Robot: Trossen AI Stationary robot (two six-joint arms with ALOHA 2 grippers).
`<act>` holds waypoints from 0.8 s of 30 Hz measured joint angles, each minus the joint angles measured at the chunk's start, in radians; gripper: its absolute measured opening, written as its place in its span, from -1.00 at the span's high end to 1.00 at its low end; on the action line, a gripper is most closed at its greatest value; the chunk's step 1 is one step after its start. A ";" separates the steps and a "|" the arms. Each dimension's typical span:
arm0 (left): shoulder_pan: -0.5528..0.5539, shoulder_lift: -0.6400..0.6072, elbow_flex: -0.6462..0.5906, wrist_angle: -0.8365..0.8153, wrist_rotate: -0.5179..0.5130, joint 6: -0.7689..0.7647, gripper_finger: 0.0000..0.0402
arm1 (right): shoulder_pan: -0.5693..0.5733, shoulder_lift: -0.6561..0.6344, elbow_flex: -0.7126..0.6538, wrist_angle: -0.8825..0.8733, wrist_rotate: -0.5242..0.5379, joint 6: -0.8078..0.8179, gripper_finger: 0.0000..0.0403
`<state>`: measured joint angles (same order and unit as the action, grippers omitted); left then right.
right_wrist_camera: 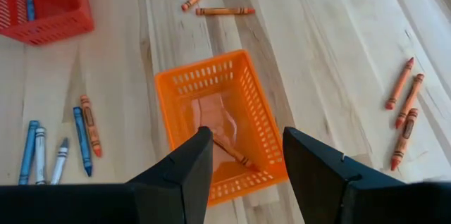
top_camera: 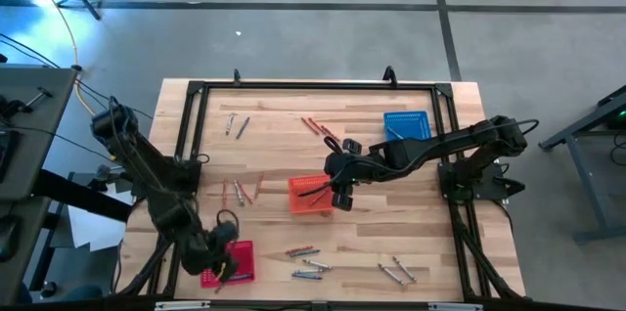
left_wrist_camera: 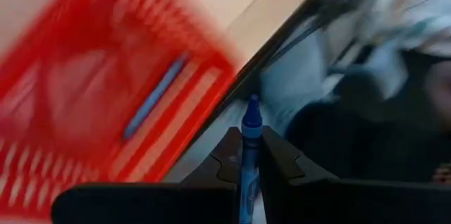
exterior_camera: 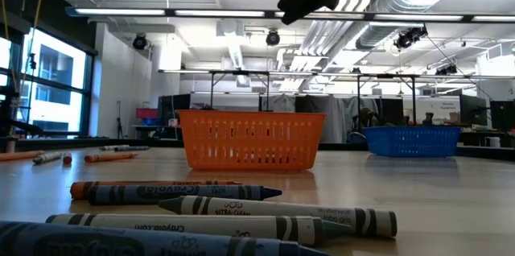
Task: Sort crayons
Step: Put the blue crayon into the red bin
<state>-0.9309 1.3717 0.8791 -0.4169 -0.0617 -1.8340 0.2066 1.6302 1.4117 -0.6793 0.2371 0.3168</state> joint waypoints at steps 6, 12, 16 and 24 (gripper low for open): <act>0.002 0.061 0.000 -0.086 0.063 -0.018 0.95 | 0.002 0.000 0.000 0.007 0.003 0.001 0.17; 0.026 0.091 -0.001 -0.109 0.083 0.033 0.90 | 0.018 0.000 0.000 0.006 0.003 -0.001 0.17; 0.047 0.093 -0.001 -0.109 0.082 0.088 0.85 | 0.025 0.000 0.000 0.006 0.003 -0.002 0.17; 0.076 0.093 -0.001 -0.108 0.073 0.155 0.84 | 0.030 0.000 0.000 0.001 0.003 -0.003 0.17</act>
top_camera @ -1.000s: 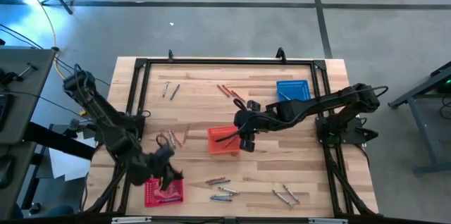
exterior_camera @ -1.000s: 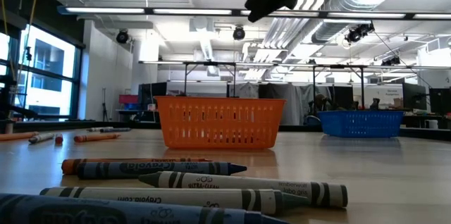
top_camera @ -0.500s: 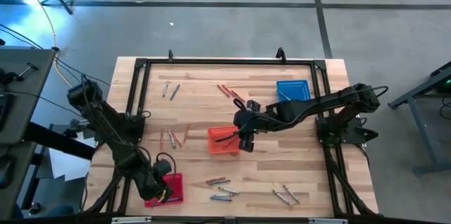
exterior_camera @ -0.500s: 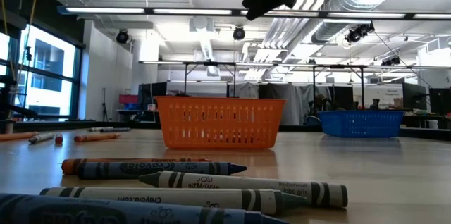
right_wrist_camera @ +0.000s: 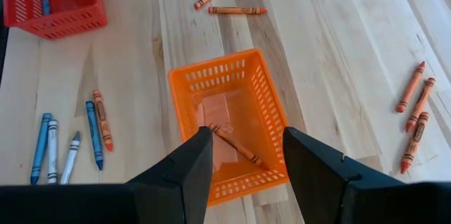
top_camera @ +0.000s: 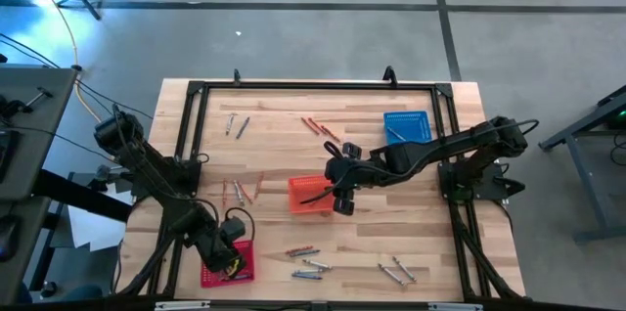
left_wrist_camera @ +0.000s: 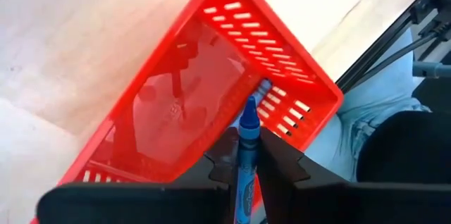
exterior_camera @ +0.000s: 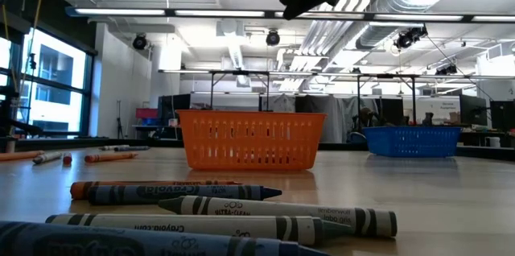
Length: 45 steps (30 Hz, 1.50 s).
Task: Sort crayons
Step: Put the blue crayon into the red bin, then put the gray crayon into the blue bin
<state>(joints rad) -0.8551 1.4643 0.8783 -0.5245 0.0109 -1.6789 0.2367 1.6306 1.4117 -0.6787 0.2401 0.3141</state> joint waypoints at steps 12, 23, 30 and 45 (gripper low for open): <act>-0.001 0.000 0.000 0.004 0.000 0.068 0.84 | 0.000 0.000 0.000 -0.006 0.001 0.000 0.17; 0.018 0.000 0.000 -0.002 -0.103 0.131 0.84 | 0.000 0.000 0.000 -0.022 0.000 0.022 0.17; 0.017 0.000 0.000 0.007 -0.078 0.123 0.84 | 0.000 0.000 0.000 -0.037 0.000 0.036 0.17; 0.020 0.000 0.000 -0.012 -0.039 0.291 0.42 | 0.000 0.000 0.000 -0.092 -0.001 0.148 0.17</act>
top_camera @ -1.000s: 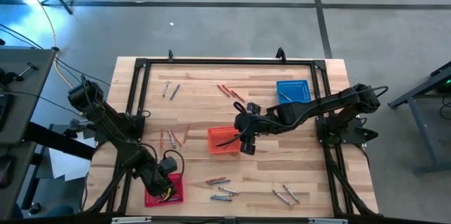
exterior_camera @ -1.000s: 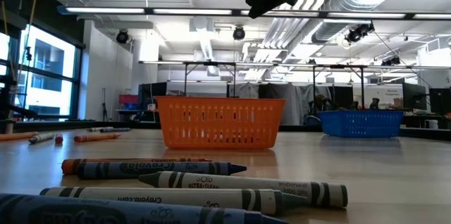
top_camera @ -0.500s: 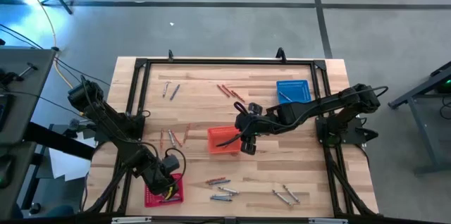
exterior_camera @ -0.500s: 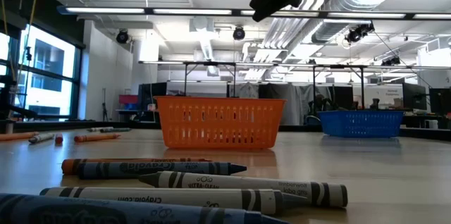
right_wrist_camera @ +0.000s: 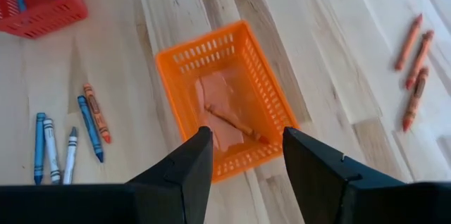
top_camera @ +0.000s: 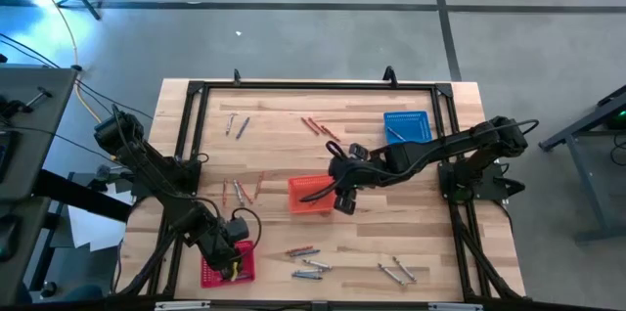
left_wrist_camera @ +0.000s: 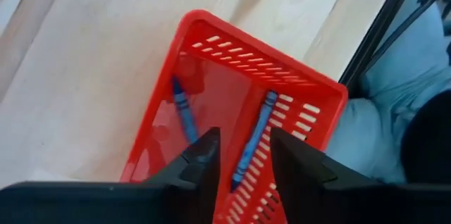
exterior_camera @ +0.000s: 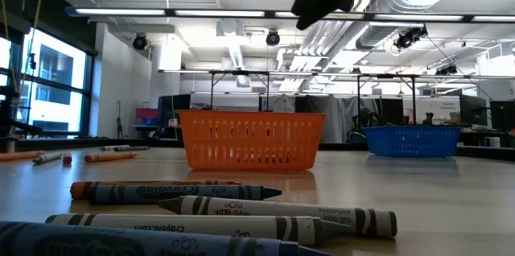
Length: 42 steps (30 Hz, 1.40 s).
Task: Sort crayons
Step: Put the gray crayon into the blue bin
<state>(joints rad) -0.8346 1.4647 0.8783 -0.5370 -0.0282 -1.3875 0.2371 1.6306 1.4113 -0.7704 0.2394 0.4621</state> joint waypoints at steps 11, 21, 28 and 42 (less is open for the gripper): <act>0.132 -0.037 0.001 0.216 -0.007 0.200 0.43 | 0.057 -0.002 0.000 -0.208 -0.094 0.173 0.17; 0.265 -0.046 0.001 0.364 -0.141 0.494 0.47 | 0.259 0.013 -0.001 -0.354 -0.048 0.562 0.17; 0.294 -0.046 0.001 0.493 -0.257 0.806 0.47 | 0.372 0.013 -0.078 -0.391 -0.143 0.972 0.17; 0.288 -0.046 0.001 0.645 -0.450 1.068 0.47 | 0.555 0.013 -0.343 0.054 -0.312 1.408 0.17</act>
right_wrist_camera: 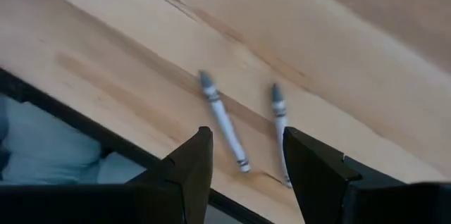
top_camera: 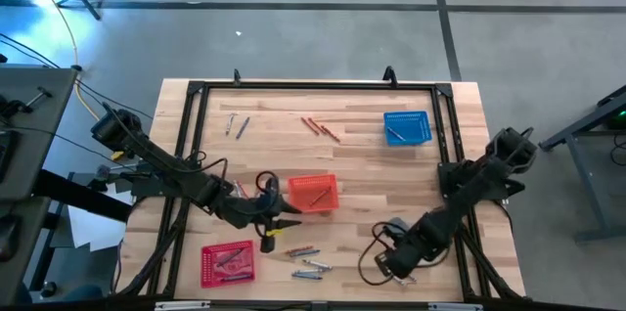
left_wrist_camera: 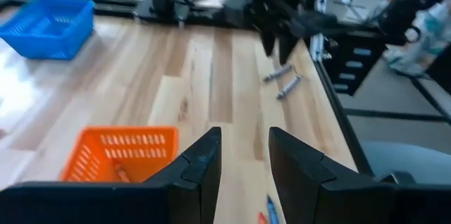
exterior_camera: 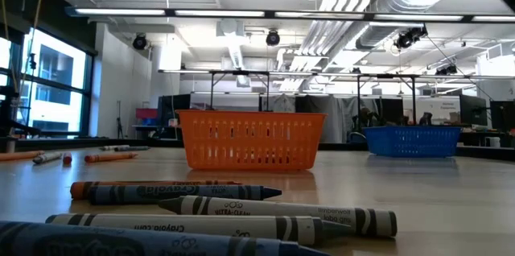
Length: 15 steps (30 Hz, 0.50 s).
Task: Sort crayons
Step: Put the gray crayon into the blue bin
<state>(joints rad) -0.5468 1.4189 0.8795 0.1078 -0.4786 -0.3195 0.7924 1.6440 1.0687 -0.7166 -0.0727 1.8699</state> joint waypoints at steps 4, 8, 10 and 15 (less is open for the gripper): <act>-0.006 0.000 0.000 0.034 -0.027 0.032 0.47 | 0.065 0.000 -0.034 0.035 -0.005 0.130 0.17; -0.019 0.000 0.000 0.066 -0.056 0.044 0.47 | 0.119 0.008 -0.035 0.066 0.047 0.215 0.17; -0.024 0.000 0.000 0.079 -0.066 0.045 0.47 | 0.140 0.029 -0.030 0.067 0.045 0.240 0.17; -0.034 0.000 0.000 0.082 -0.080 0.053 0.47 | 0.161 0.101 -0.030 0.086 0.002 0.246 0.17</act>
<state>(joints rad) -0.5813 1.4193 0.8795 0.1893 -0.5583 -0.2661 0.9533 1.7446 1.0386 -0.6305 -0.0709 2.1161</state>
